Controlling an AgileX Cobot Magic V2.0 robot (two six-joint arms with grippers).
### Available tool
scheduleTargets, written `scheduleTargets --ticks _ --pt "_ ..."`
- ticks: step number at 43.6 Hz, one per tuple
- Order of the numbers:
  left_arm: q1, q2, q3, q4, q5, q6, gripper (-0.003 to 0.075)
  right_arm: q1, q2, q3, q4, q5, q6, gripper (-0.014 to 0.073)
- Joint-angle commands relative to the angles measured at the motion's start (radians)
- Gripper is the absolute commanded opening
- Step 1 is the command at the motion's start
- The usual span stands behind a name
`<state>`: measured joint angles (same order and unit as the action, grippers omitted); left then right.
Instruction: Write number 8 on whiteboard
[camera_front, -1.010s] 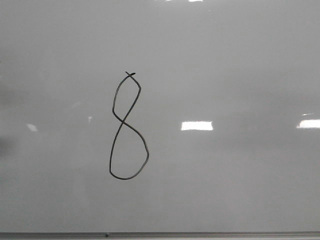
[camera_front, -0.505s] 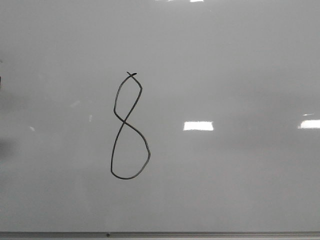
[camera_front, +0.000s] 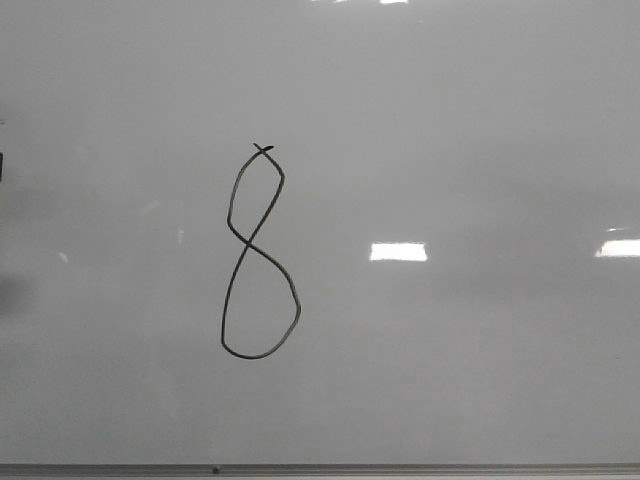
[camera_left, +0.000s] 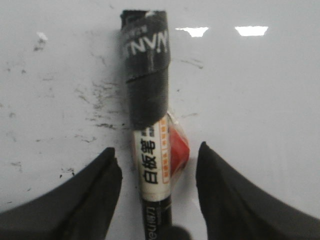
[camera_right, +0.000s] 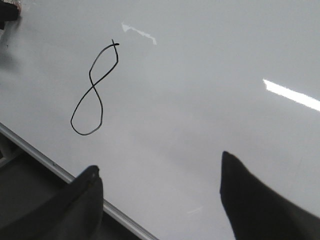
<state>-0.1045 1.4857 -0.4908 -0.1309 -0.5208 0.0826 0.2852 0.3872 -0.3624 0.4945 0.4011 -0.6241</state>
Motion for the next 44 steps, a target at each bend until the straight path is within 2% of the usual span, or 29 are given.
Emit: scheduleTargets --ticks 1,7,15,19,23,26,33,44 --pt "0.001 -0.052 -0.030 0.000 -0.087 -0.011 0.0410 -0.005 0.002 -0.024 0.021 -0.073 0.001 0.0516" --pt "0.001 -0.094 -0.030 0.000 -0.077 -0.007 0.0413 -0.005 0.002 -0.024 0.021 -0.075 0.001 0.0516" --pt "0.001 -0.280 -0.030 0.002 0.080 0.092 0.0402 -0.005 0.002 -0.024 0.021 -0.088 0.001 0.0516" --pt "0.001 -0.438 -0.030 0.002 0.203 0.122 0.0345 -0.005 0.002 -0.024 0.021 -0.088 0.001 0.0516" --pt "0.001 -0.601 -0.030 0.002 0.362 0.122 0.0245 -0.005 0.002 -0.024 0.021 -0.092 0.001 0.0500" --pt "0.001 -0.709 -0.030 0.002 0.481 0.122 0.0154 -0.005 0.002 -0.024 0.022 -0.100 0.001 0.0454" --pt "0.001 -0.917 -0.024 0.002 0.665 0.122 -0.0020 -0.005 0.002 -0.024 0.045 -0.103 0.001 0.0255" --pt "0.001 -1.132 0.011 0.002 0.773 0.122 -0.0019 -0.005 0.002 -0.024 0.064 -0.103 0.001 -0.0063"
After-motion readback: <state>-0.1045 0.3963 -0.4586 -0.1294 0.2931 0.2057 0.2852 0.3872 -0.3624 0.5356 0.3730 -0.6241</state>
